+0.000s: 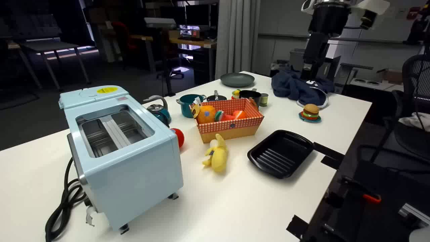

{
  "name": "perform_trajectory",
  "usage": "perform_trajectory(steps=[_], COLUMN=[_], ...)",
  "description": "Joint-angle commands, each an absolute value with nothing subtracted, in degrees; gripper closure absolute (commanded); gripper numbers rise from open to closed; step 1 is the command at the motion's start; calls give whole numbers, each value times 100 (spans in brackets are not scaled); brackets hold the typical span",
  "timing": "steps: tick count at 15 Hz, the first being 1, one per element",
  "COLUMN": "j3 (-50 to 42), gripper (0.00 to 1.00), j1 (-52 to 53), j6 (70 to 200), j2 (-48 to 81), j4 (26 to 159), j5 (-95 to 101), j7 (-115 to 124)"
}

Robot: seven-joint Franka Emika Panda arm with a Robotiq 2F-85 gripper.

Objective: Put the watermelon plush on the table

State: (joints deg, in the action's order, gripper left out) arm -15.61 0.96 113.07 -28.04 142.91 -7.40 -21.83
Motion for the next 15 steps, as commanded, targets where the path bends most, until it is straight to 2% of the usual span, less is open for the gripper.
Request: perform_trajectory(steps=[1, 15], j3=[-1430, -1351], gripper=[0, 0], j1=[-51, -171], j6=[11288, 11386], j2=[-2774, -2402], j4=[14280, 14107], j5=[-807, -543], j7=[-2241, -2143])
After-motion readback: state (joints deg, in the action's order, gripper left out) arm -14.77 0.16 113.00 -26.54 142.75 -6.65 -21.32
